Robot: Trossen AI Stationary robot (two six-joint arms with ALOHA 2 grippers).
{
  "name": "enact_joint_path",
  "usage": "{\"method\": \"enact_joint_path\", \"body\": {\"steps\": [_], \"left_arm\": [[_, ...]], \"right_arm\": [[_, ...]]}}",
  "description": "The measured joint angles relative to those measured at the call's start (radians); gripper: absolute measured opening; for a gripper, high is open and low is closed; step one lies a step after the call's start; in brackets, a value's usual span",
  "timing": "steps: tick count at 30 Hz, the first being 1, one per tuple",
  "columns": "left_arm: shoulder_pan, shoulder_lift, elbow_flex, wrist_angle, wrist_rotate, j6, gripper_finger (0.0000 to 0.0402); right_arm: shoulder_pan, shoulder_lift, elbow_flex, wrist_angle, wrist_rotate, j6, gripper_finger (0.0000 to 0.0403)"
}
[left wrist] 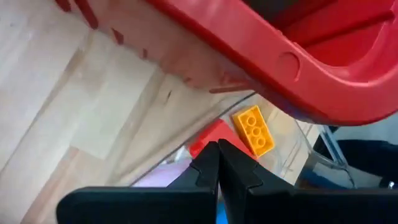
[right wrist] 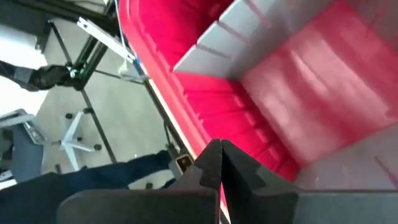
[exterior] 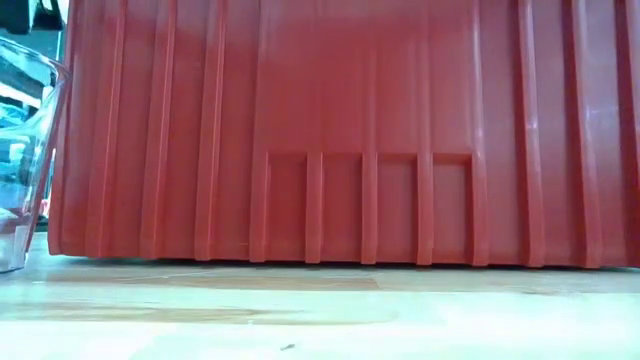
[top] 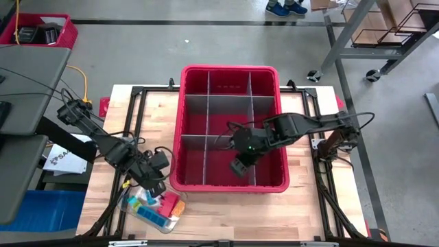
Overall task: Sort blocks
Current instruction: Put the game card into the bin
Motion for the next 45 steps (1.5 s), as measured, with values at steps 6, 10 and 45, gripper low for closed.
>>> {"method": "enact_joint_path", "body": {"steps": [6,10,45], "left_arm": [[0.001,0.001,0.018,0.031,0.104,0.025,0.0005],[-0.005,0.001,0.088,0.012,0.216,0.095,0.0033],[-0.388,0.374,-0.155,-0.022,-0.043,0.597,0.0225]], "right_arm": [[-0.017,0.0,0.039,0.05,0.018,-0.072,0.0],[-0.022,0.0,0.068,0.123,0.021,-0.141,0.0],[0.046,0.0,0.072,0.177,0.2,-0.241,0.0156]]}}
